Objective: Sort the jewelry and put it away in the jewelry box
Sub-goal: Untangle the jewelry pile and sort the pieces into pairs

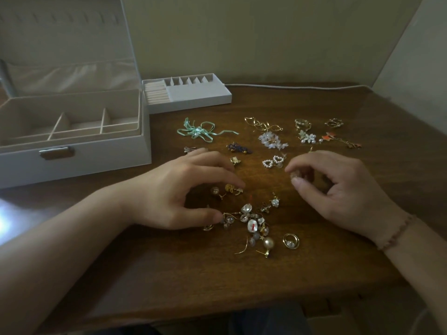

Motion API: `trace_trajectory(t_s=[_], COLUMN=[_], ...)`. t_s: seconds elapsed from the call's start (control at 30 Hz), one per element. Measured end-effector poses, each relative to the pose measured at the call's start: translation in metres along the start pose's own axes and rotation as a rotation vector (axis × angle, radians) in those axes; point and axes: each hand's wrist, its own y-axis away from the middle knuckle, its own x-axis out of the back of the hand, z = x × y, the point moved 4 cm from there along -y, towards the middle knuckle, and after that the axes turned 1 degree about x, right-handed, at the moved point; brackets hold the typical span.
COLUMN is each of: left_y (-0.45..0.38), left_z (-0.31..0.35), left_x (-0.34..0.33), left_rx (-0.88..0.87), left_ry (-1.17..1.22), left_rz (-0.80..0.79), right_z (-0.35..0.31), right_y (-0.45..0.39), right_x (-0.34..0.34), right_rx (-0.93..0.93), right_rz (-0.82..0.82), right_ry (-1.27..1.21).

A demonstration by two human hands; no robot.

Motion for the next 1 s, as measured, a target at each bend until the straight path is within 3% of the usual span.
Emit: trace_trajectory(t_s=[0.13, 0.3, 0.43, 0.67, 0.83, 1.0], left_y=[-0.001, 0.000, -0.001, 0.001, 0.005, 0.004], left_z=[-0.002, -0.004, -0.003, -0.004, -0.013, -0.014], left_x=[-0.001, -0.003, -0.004, -0.003, -0.005, -0.005], left_rx=[0.003, -0.015, -0.027, -0.008, 0.086, 0.047], left_ry=[-0.045, -0.045, -0.055, -0.039, 0.164, 0.296], left_rz=[-0.006, -0.015, 0.016, 0.044, 0.072, 0.130], right_z=[0.022, 0.099, 0.131, 0.137, 0.134, 0.134], right_y=[0.003, 0.019, 0.029, 0.014, 0.014, 0.014], right_x=[0.018, 0.044, 0.052, 0.035, 0.031, 0.030], right_rx=[-0.146, -0.666, -0.806, -0.725, -0.687, -0.683], right_rz=[0.154, 0.233, 0.296, 0.175, 0.065, 0.101], right_ry=[0.064, 0.118, 0.148, 0.185, 0.229, 0.197])
